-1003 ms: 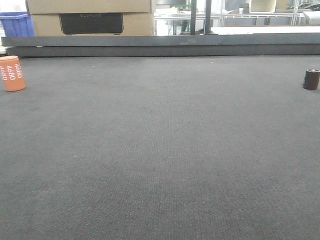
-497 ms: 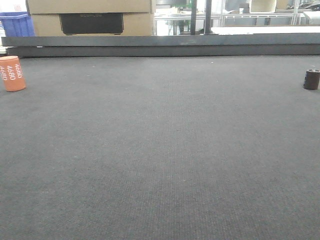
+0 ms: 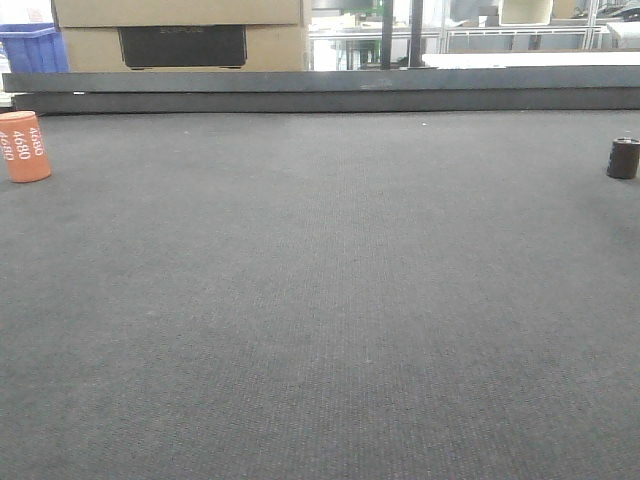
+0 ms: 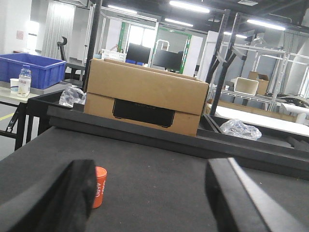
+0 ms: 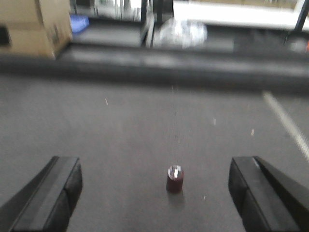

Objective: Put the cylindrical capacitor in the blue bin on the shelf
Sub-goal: 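Close the right gripper on the brown capacitor and lift it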

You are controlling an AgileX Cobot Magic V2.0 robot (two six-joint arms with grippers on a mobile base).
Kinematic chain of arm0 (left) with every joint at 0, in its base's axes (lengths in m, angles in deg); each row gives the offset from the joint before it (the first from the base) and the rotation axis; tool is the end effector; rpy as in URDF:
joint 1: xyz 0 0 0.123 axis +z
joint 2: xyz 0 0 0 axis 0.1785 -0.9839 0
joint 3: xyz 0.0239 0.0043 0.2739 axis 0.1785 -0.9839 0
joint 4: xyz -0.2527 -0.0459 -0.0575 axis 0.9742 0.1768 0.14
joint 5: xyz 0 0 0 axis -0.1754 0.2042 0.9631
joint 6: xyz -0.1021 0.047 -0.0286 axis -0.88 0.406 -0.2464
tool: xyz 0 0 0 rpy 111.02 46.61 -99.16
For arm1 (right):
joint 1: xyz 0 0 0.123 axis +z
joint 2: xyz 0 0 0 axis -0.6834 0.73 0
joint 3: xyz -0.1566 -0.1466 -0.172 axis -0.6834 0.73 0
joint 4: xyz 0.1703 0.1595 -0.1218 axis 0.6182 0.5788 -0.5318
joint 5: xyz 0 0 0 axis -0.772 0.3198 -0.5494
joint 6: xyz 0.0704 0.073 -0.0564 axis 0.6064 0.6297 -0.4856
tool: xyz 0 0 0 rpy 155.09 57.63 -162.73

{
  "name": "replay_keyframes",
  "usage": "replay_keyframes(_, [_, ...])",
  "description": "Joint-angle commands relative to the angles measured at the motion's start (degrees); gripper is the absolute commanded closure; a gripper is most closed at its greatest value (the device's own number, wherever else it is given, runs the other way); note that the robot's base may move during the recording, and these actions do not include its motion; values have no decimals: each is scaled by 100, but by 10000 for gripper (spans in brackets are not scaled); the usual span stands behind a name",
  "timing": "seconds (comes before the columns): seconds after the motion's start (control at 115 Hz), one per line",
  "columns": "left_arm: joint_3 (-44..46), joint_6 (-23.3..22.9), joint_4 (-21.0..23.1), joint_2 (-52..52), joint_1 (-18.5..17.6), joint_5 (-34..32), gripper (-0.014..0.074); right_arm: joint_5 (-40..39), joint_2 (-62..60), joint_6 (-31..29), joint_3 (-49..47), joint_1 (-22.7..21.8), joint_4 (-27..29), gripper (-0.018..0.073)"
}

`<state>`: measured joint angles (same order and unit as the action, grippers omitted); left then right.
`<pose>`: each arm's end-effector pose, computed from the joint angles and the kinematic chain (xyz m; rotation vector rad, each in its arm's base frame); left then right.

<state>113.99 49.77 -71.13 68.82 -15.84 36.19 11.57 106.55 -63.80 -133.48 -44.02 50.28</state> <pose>0.1209 -0.0121 0.3338 -0.0611 1.4064 -0.2365 0.2726 -0.0017 0.3492 -0.0045 1.7917 0.0067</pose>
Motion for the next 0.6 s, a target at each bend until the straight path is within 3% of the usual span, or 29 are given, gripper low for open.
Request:
replay_keyframes(0.0, [40,-35,60,-31,-42,-33,159,-757,674,-9,-42,-101,-42,53])
replay_keyframes(0.157, [40,-35,60,-31,-42,-24,159,-2159,1907,-9,-42,-502,-42,50])
replay_keyframes(0.253, [40,-35,60,-31,-42,6,159,-2803,2758,-9,-171,-700,-42,-14])
replay_keyframes(0.428, [40,-35,49,-40,-42,159,159,-3295,4007,-9,-585,-707,-335,-4])
replay_keyframes(0.593, [11,-35,39,-40,-42,241,159,-5130,5050,-9,-679,-639,-621,-1])
